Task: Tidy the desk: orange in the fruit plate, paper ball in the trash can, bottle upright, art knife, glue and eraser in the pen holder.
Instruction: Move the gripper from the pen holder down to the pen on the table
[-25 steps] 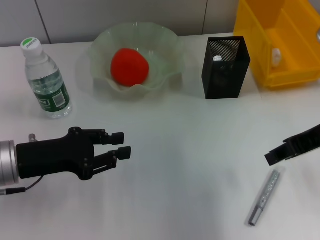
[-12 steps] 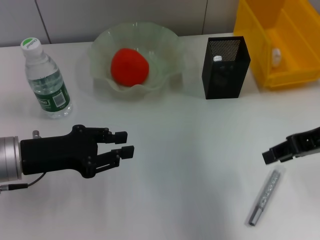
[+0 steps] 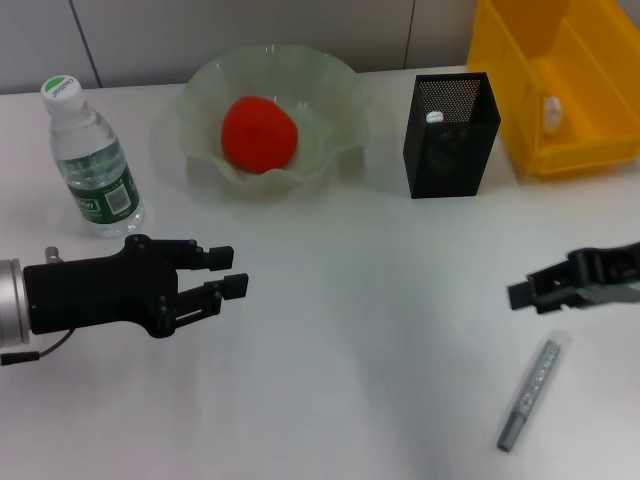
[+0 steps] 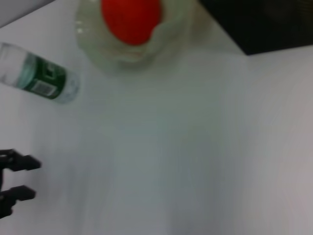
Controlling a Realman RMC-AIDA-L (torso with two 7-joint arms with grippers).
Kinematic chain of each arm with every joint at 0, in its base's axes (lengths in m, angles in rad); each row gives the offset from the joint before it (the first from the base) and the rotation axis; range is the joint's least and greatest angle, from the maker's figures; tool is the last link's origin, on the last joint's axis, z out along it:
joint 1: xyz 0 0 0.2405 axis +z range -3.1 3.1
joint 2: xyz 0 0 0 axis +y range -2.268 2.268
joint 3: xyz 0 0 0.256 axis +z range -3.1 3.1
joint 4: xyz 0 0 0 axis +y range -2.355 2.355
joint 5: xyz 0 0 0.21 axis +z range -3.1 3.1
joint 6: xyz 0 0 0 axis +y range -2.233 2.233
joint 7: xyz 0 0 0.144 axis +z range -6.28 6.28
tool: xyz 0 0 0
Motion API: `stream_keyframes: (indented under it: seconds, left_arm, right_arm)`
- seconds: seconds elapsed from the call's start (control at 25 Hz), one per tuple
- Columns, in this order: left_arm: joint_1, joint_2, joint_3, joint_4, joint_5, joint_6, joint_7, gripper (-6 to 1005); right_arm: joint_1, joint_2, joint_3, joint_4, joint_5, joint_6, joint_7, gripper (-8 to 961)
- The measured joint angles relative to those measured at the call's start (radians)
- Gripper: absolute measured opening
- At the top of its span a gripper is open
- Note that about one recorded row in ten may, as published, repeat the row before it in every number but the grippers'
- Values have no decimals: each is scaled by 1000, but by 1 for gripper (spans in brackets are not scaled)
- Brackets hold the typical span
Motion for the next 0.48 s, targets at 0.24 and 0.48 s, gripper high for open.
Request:
stream_keyframes:
  seconds: [0.24,0.48]
  left_arm:
    - [-7,-10,0,-3,-4,-19,-7,377]
    - [0,-18,2,-17,-59,-17,-8,377]
  right_arm:
    - [113,-11,-45,50,-13,3,-183,381]
    - [205,-30,-39,93,-79,-65,-354,380]
